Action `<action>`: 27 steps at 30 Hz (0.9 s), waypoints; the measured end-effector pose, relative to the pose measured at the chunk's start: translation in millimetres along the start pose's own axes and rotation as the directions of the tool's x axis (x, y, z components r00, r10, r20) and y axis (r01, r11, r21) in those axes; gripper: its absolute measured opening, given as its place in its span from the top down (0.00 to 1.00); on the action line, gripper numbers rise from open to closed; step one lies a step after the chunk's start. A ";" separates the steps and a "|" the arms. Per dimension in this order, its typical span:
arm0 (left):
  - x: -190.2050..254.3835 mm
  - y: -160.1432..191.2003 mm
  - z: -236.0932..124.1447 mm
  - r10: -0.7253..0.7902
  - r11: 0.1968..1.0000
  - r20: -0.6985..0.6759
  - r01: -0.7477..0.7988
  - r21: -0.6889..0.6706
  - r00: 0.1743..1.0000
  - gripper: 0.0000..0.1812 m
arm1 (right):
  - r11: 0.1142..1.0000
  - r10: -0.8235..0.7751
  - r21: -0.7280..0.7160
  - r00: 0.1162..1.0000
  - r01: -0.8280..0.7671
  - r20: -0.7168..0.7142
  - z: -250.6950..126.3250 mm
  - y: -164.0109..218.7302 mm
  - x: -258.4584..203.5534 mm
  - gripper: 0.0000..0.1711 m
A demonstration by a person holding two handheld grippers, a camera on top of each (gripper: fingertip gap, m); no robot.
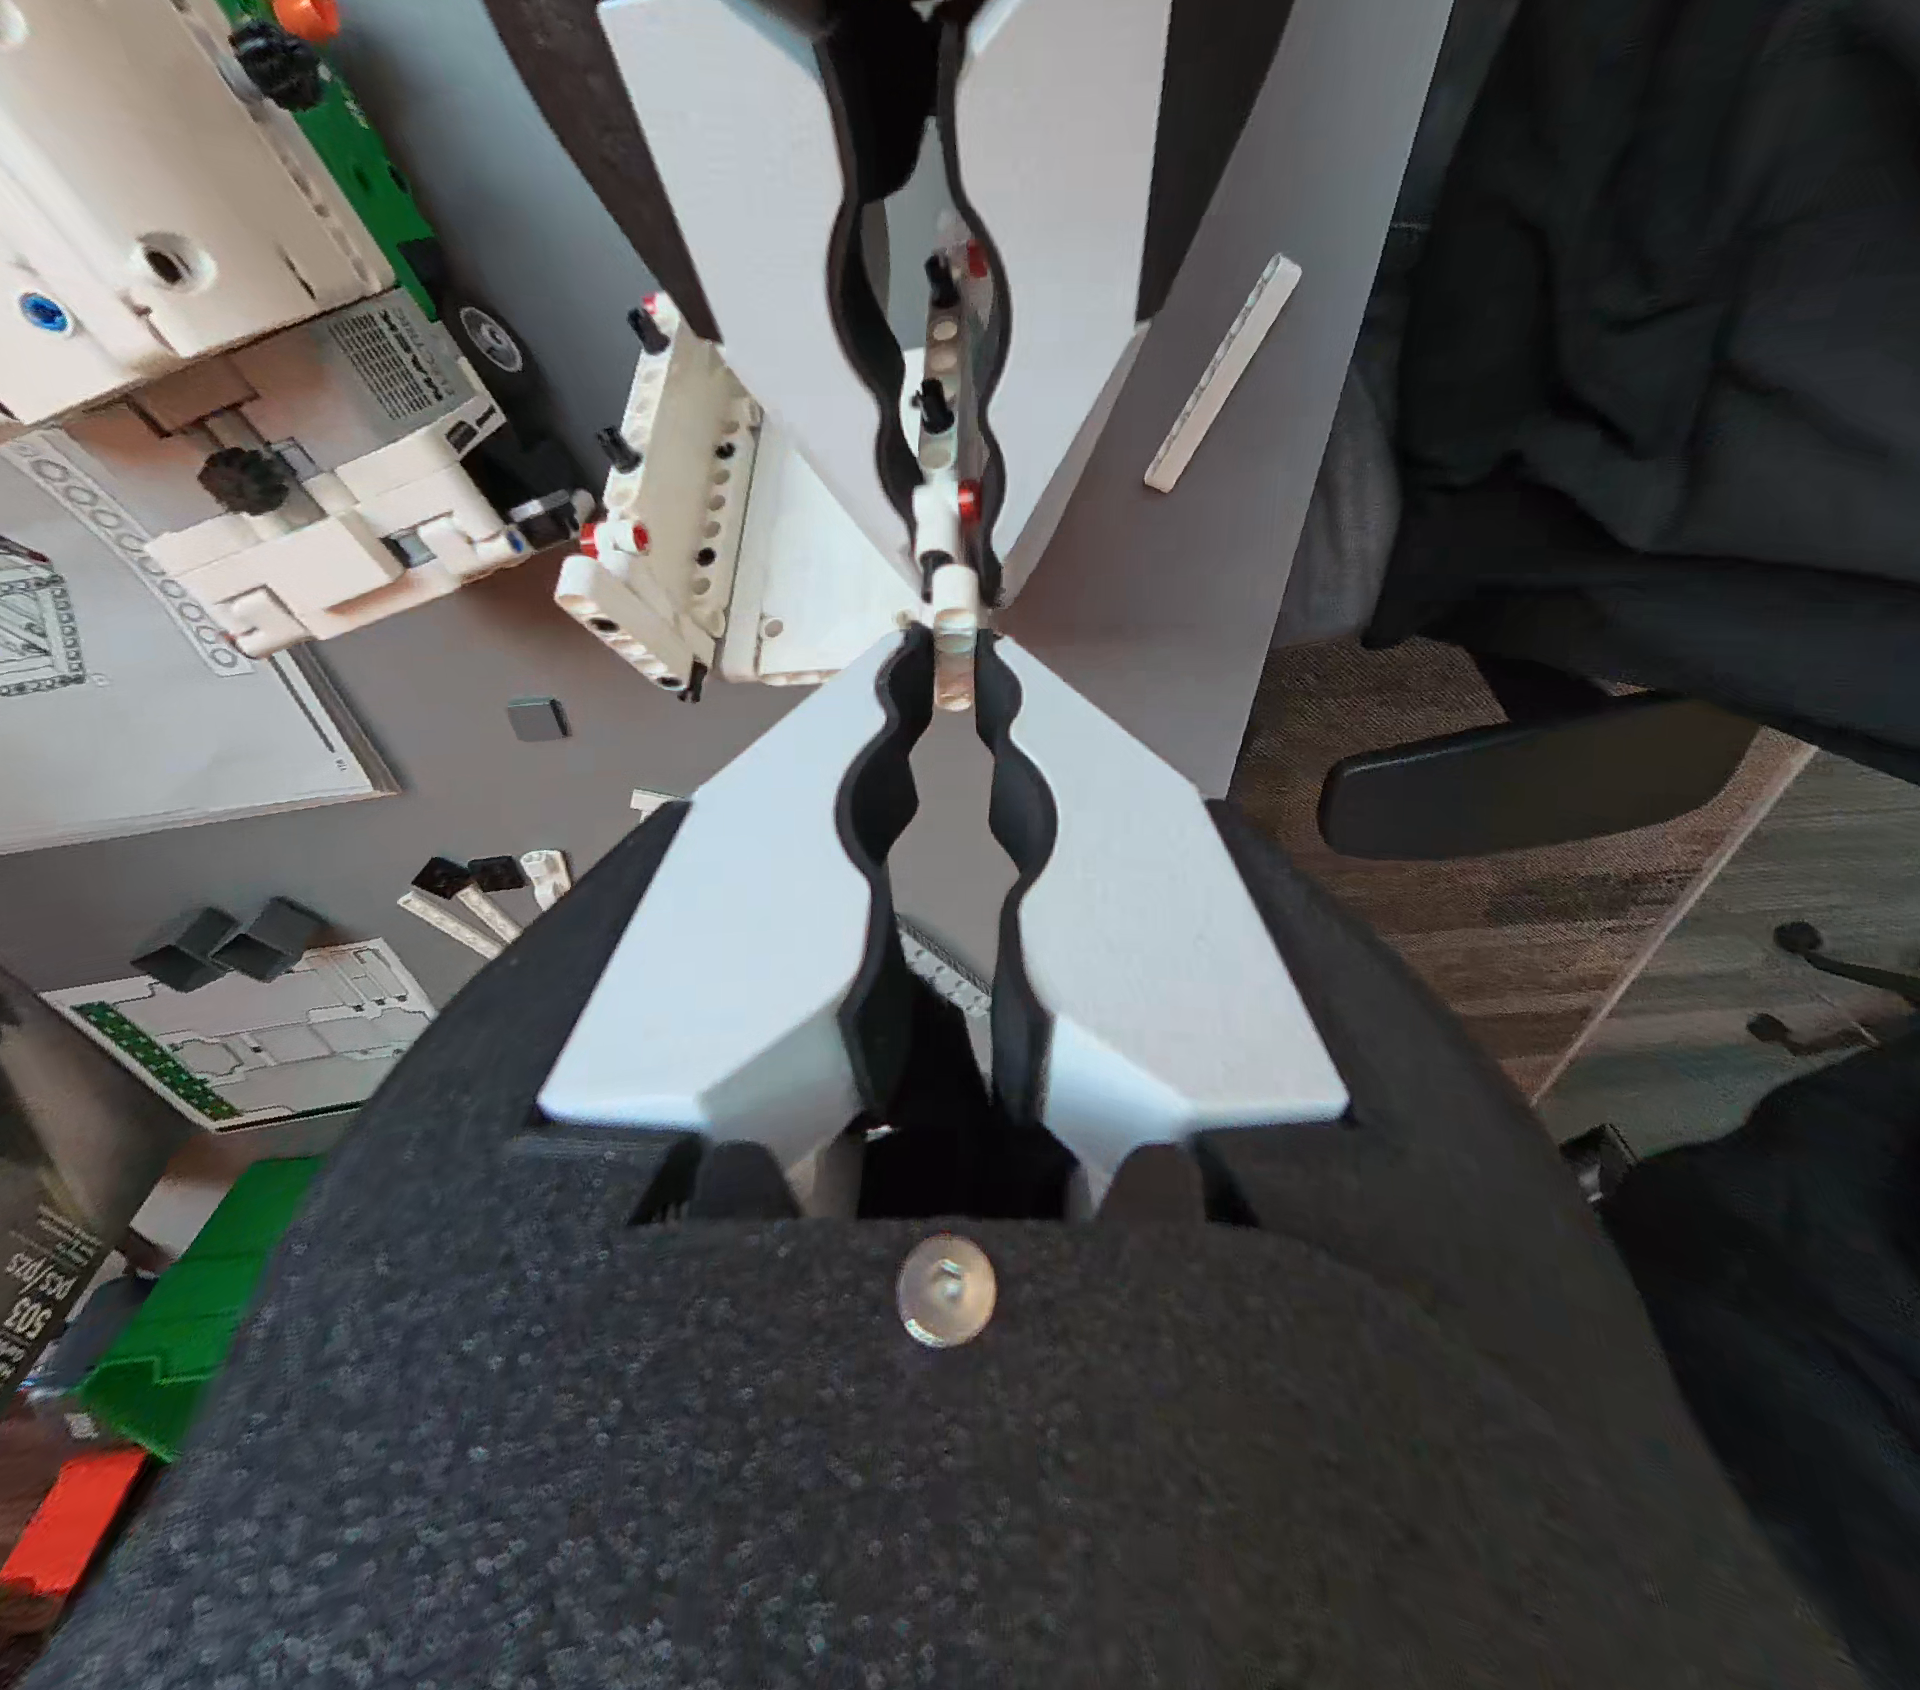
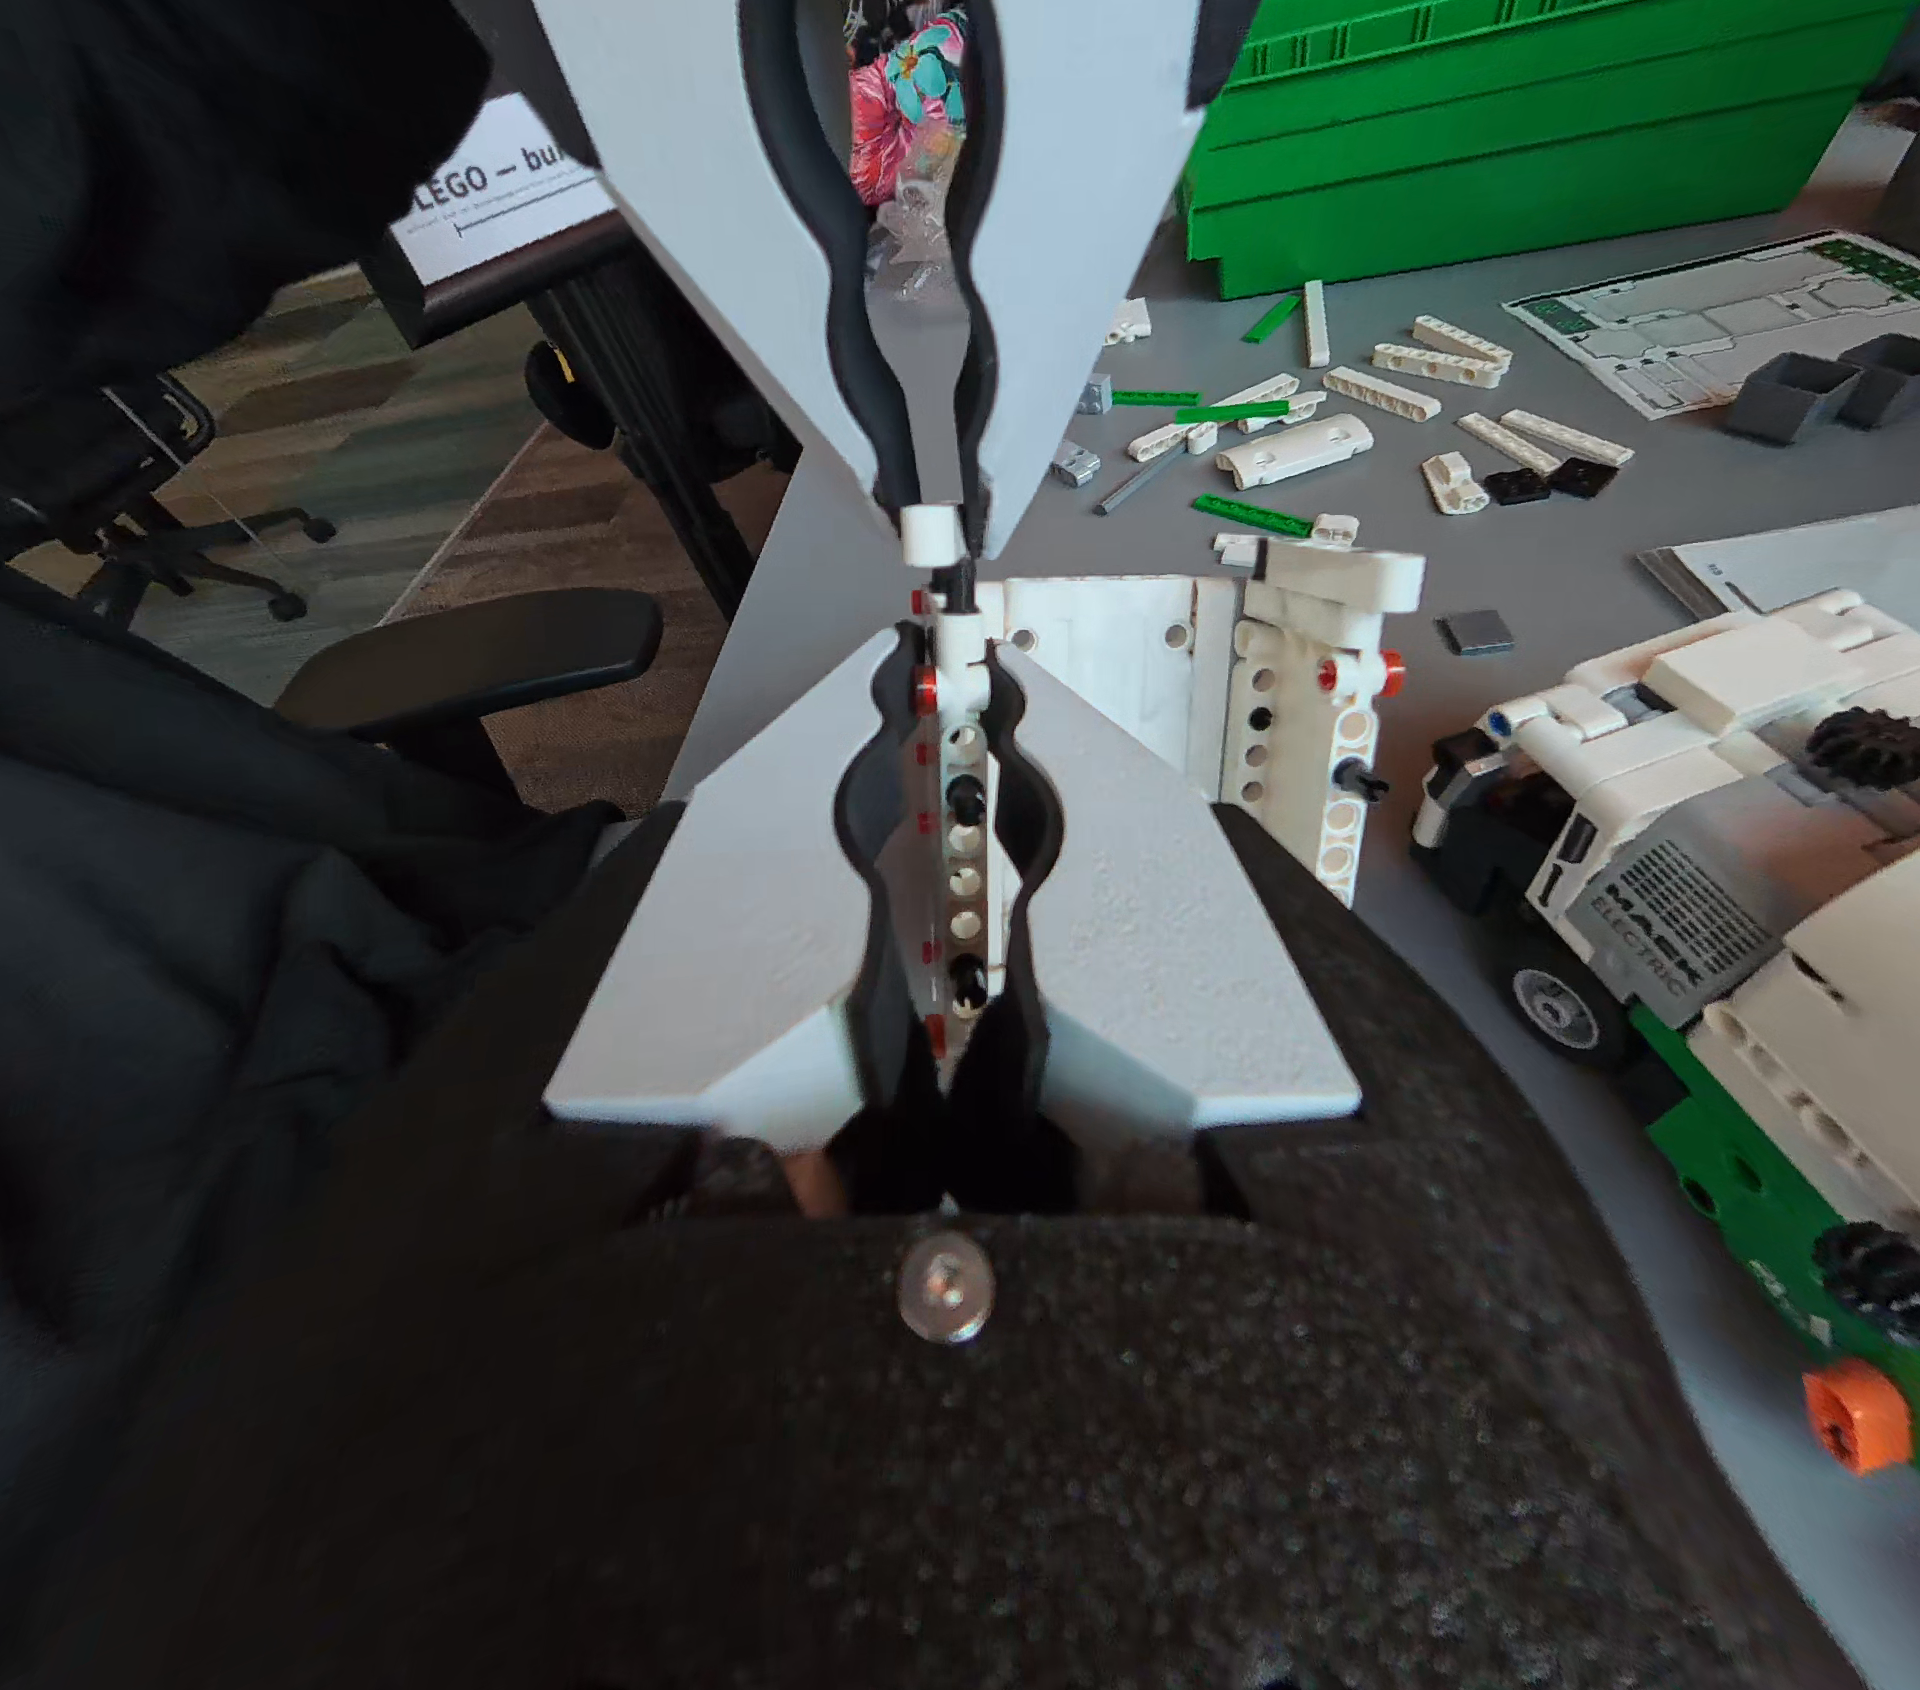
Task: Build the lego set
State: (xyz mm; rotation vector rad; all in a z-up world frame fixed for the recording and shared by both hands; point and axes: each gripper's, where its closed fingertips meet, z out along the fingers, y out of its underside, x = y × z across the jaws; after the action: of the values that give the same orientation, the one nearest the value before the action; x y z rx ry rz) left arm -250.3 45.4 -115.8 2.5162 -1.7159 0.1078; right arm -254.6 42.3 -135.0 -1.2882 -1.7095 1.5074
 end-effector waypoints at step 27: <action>-11.4 -5.0 1.7 -0.086 0.994 -0.101 0.092 0.052 0.991 0.97 | 1.000 0.015 0.024 0.998 -0.014 -0.058 -4.8 -1.8 11.1 0.95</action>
State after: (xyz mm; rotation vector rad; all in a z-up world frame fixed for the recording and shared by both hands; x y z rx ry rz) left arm -249.8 57.6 -119.0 2.5757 -1.5837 0.2733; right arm -255.6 54.4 -134.4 -1.3216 -1.6445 1.4797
